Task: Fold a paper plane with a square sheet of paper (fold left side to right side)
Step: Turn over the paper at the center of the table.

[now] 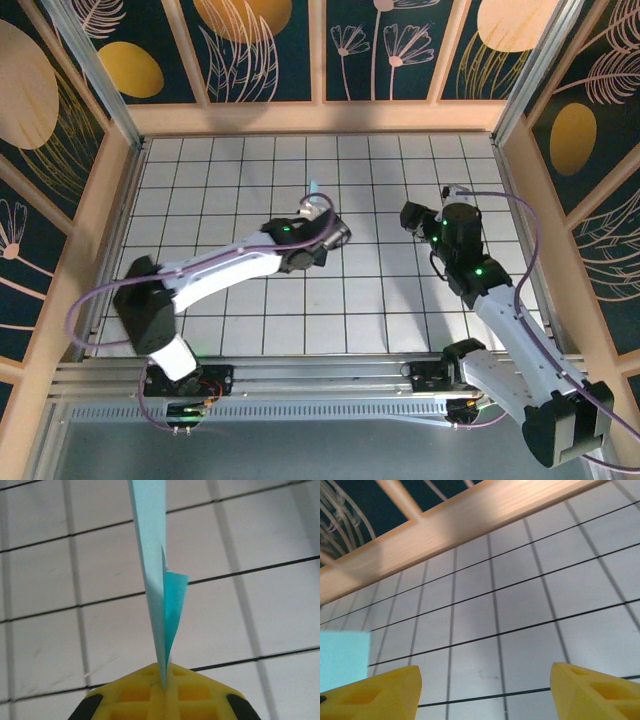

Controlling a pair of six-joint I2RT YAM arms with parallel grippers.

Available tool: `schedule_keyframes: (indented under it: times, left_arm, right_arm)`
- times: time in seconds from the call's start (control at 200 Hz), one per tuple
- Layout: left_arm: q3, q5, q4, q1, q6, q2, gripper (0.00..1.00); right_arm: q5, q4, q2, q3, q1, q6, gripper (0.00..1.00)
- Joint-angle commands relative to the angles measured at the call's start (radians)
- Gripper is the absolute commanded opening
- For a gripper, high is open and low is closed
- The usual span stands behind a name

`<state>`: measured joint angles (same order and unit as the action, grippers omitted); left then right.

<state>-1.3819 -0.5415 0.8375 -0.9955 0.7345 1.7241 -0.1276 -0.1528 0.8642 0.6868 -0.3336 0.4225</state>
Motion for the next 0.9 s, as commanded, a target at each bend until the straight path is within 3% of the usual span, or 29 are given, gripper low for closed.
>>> schedule_keyframes:
  times: [0.0, 0.18, 0.5, 0.631, 0.896]
  left_arm:
    - [-0.069, -0.222, 0.366, -0.037, 0.16, 0.132, 0.0]
    - [-0.067, -0.098, 0.295, -0.065, 0.213, 0.219, 0.0]
    - [0.008, 0.241, -0.06, -0.066, 0.179, 0.234, 0.02]
    - [-0.022, 0.292, -0.102, -0.066, 0.167, 0.264, 0.13]
    - [-0.078, 0.31, -0.107, -0.054, 0.126, 0.323, 0.21]
  right_arm:
    - [-0.087, -0.041, -0.044, -0.023, 0.021, -0.026, 0.7]
    - [-0.066, -0.039, -0.061, -0.036, 0.045, -0.032, 0.71]
    - [-0.004, 0.001, -0.058, -0.07, 0.062, -0.02, 0.71]
    - [0.015, 0.006, -0.051, -0.073, 0.066, -0.017, 0.71]
    - [0.107, 0.002, 0.001, -0.07, 0.087, -0.028, 0.71]
